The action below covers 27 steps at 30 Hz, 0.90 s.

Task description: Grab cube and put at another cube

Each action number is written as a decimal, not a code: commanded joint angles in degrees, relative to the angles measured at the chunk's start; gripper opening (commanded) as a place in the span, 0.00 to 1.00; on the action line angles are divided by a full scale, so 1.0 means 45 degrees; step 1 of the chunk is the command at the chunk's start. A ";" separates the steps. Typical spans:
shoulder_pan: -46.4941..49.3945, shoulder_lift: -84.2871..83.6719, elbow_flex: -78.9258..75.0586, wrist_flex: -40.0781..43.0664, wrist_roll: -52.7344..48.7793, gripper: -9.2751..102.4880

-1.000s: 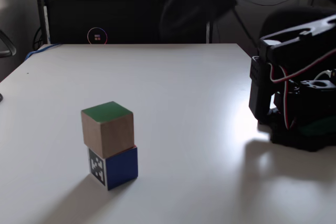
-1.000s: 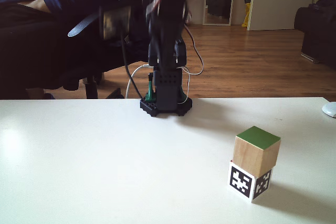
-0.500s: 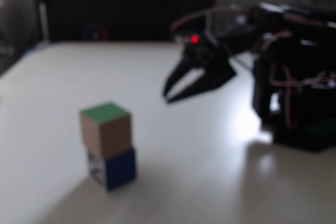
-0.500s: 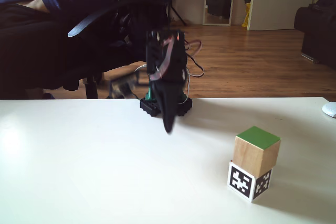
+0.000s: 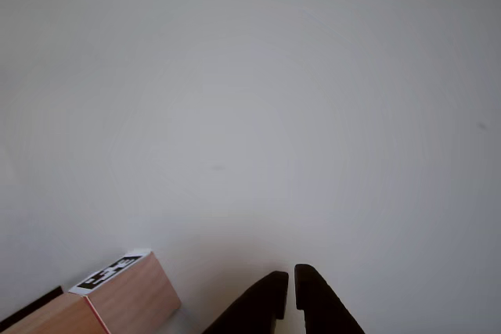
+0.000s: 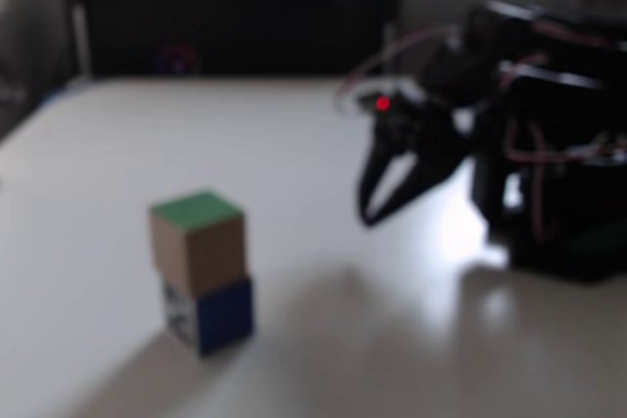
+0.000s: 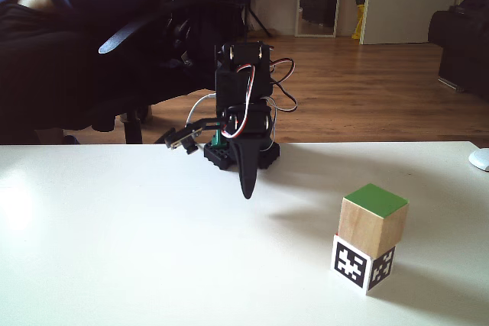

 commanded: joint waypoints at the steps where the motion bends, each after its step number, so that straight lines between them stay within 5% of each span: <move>1: -0.0020 0.0039 -0.0664 0.0137 0.0078 0.08; 27: 0.0254 0.0039 -0.0664 0.0137 0.0293 0.08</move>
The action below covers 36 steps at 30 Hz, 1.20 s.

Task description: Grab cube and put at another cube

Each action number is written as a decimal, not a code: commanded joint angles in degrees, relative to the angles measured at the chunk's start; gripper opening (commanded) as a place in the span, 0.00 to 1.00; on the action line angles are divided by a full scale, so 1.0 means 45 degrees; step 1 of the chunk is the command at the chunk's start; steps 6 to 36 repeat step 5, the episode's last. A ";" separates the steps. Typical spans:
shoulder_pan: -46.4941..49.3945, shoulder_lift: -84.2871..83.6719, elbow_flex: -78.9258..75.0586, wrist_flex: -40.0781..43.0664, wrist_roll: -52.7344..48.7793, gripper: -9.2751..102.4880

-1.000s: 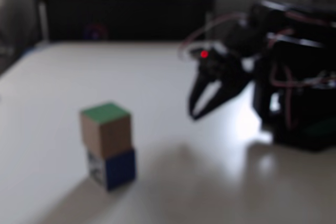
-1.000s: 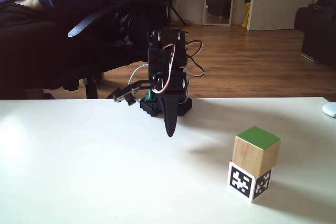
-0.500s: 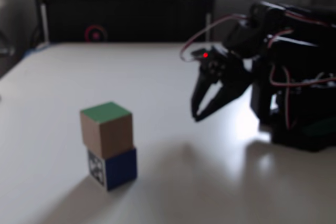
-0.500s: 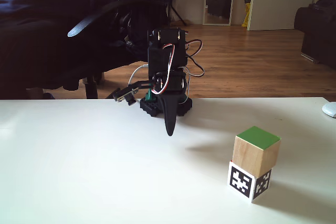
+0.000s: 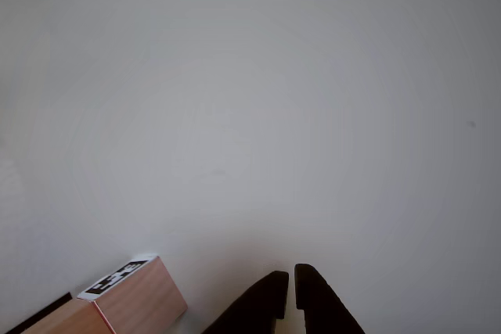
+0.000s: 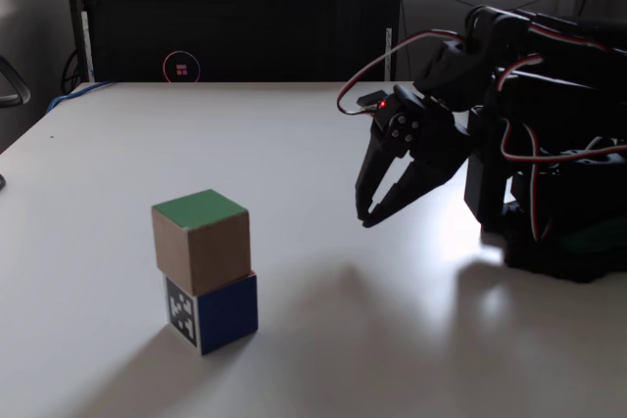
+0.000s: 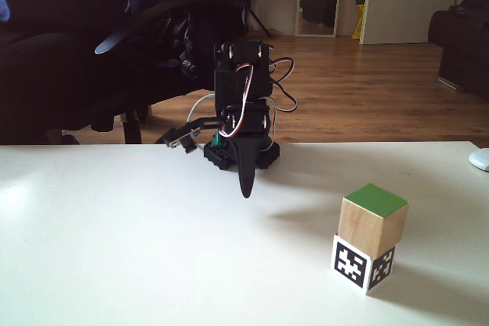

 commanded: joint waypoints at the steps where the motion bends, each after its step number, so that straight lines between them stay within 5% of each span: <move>1: 0.0098 0.0039 -0.0586 0.0059 0.0020 0.08; 36: 0.0020 0.0039 -0.0586 0.0059 -0.0039 0.08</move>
